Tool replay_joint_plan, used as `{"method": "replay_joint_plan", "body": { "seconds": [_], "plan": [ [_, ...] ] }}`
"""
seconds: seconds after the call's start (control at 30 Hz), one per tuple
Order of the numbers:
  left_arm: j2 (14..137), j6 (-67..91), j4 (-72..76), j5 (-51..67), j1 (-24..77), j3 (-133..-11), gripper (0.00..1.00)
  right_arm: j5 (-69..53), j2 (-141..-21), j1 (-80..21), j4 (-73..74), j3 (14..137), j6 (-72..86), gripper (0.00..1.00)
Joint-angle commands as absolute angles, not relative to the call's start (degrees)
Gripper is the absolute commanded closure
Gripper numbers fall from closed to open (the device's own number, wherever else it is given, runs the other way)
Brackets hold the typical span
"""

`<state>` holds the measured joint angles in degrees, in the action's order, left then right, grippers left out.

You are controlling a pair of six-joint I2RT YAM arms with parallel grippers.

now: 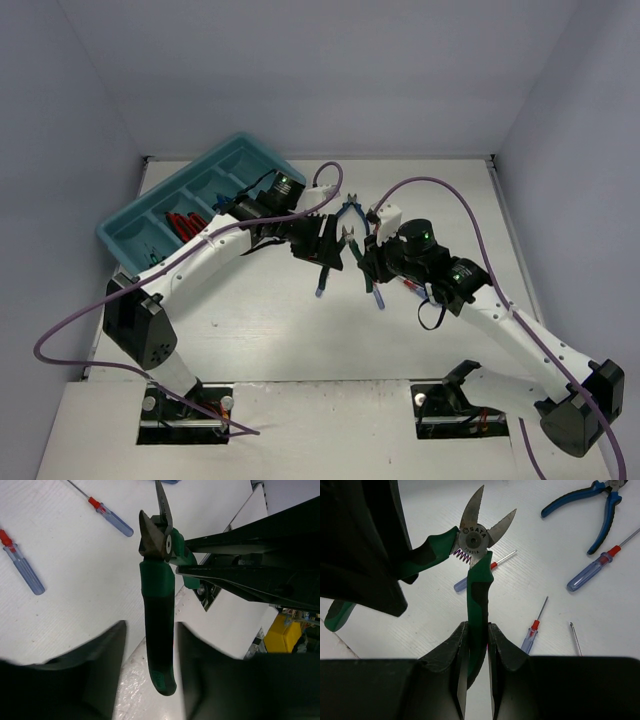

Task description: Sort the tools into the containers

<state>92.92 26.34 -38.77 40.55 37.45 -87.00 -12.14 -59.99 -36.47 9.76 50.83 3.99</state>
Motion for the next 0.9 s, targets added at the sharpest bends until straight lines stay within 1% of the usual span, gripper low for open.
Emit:
{"method": "replay_joint_plan", "body": {
  "seconds": [0.0,0.13,0.2,0.23,0.27,0.3,0.33,0.4,0.43,0.53,0.6,0.77,0.87],
  "plan": [
    [91.87,27.37,-34.46,43.25,37.64,-89.47,0.76,-13.59,-59.66,-36.68,2.1,54.73,3.98,0.97],
    [91.85,28.52,-31.97,44.54,37.42,-88.75,1.0,-13.42,-60.59,-36.65,1.65,54.82,3.87,0.91],
    [92.0,28.73,-31.23,45.13,37.12,-88.6,1.0,-13.12,-61.07,-36.65,1.5,54.84,3.79,0.83],
    [92.1,28.74,-31.28,45.25,36.86,-88.67,1.0,-12.87,-61.39,-36.65,1.49,54.92,3.78,0.66],
    [92.22,28.63,-31.29,45.32,36.35,-88.79,1.0,-12.24,-61.65,-36.65,1.55,55.04,3.78,0.53],
    [92.22,28.48,-31.29,45.38,35.56,-88.89,1.0,-11.75,-61.87,-36.62,1.55,55.17,3.78,0.43],
    [92.1,28.29,-31.28,45.44,34.42,-88.94,1.0,-11.43,-62.07,-36.56,1.5,55.29,3.79,0.35],
    [91.88,28.15,-31.21,45.44,31.2,-88.95,1.0,-10.14,-62.36,-36.56,1.57,55.44,4.01,0.27],
    [91.67,28.19,-31.2,45.44,29.48,-88.95,1.0,-8.97,-62.4,-36.56,1.58,55.4,4.1,0.24],
    [91.39,28.14,-31.61,43.97,21.96,-89.62,1.0,-6.61,-62.16,-36.47,1.75,55.13,4.33,0.21],
    [92.01,27.49,-33.64,40.07,15.36,-91.01,1.0,-4.86,-61.56,-36.36,1.7,54.5,4.51,0.2],
    [96.23,26.56,-37.29,29.79,3.84,-95.98,1.0,-1.89,-60.91,-36.05,1.75,53.46,4.82,0.2],
    [100.68,26.72,-37.91,28.44,-1.51,-99.82,1.0,-1.58,-61.33,-35.95,1.76,53.35,4.59,0.2]
  ]
}}
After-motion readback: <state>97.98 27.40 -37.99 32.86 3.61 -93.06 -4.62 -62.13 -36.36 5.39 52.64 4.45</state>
